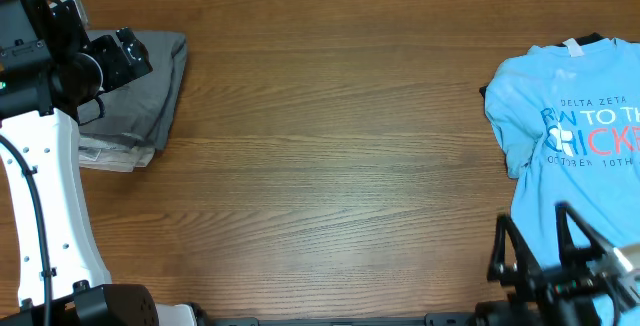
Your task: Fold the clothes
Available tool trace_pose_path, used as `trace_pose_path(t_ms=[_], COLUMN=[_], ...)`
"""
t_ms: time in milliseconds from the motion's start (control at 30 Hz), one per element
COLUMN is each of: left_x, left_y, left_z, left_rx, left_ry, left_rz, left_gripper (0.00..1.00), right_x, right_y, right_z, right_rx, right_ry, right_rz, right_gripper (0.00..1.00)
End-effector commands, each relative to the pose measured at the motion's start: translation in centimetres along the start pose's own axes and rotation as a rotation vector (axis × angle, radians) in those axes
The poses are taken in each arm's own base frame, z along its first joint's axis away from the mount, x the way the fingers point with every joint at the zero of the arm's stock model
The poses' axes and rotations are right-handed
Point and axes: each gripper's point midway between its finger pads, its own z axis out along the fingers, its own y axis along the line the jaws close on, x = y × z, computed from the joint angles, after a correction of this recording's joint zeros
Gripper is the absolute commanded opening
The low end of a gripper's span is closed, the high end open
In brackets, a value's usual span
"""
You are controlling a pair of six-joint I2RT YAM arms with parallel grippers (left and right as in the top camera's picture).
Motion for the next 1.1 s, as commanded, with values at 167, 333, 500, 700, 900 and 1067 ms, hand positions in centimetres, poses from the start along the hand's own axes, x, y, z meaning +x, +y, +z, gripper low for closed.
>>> trace_pose_path(t_ms=[167, 333, 500, 700, 900, 1067], left_x=[0.0, 0.0, 0.0, 0.0, 0.0, 0.0], left_y=[-0.2, -0.2, -0.2, -0.2, -0.2, -0.2], left_z=[0.2, 0.2, 0.2, 0.2, 0.2, 0.2], left_rx=[0.011, 0.011, 0.011, 0.011, 0.011, 0.011], left_ry=[0.004, 0.004, 0.004, 0.004, 0.004, 0.004], left_rz=[0.016, 0.016, 0.016, 0.016, 0.016, 0.016], left_gripper=[1.0, 1.0, 1.0, 1.0, 1.0, 1.0], right_x=[0.9, 3.0, 5.6, 9.0, 12.6, 15.6], right_y=[-1.0, -2.0, -3.0, -4.4, -5.9, -7.0], right_z=[5.0, 6.6, 7.4, 8.4, 9.1, 9.2], right_rx=[-0.071, -0.109, -0.113, -0.08, -0.022, 0.017], right_ry=[-0.21, -0.311, -0.32, -0.234, -0.094, 0.03], right_rz=[-0.029, -0.039, -0.041, -0.032, -0.075, -0.16], right_gripper=[1.0, 1.0, 1.0, 1.0, 1.0, 1.0])
